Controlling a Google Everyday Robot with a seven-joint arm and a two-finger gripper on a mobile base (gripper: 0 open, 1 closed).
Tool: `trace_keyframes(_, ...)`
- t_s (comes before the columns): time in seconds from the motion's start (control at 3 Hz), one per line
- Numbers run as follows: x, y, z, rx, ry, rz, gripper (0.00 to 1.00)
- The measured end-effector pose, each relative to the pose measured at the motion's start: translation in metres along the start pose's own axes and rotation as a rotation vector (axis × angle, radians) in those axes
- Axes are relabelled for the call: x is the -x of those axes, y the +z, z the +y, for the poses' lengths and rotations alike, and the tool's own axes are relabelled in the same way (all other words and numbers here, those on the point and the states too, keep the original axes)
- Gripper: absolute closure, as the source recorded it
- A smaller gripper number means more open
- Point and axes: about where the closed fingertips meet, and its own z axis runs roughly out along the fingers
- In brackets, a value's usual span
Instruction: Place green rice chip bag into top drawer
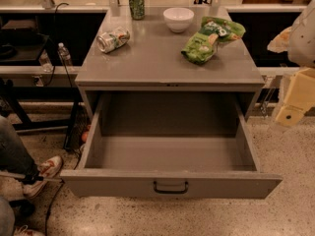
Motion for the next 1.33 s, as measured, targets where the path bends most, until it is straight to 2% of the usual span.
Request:
trace_keyframes(0.33,0.000,0.000,0.000,0.000,0.000,0.000,0.00)
trace_keyframes(0.67,-0.006,0.006,-0.032,-0.048,0.057,-0.056,0.00)
trace_keyframes(1.0,-0.017,0.018,-0.096,-0.140,0.198,-0.148,0.00)
trace_keyframes(1.33,-0.029,0.036,-0.165,-0.262,0.402,-0.211,0.00)
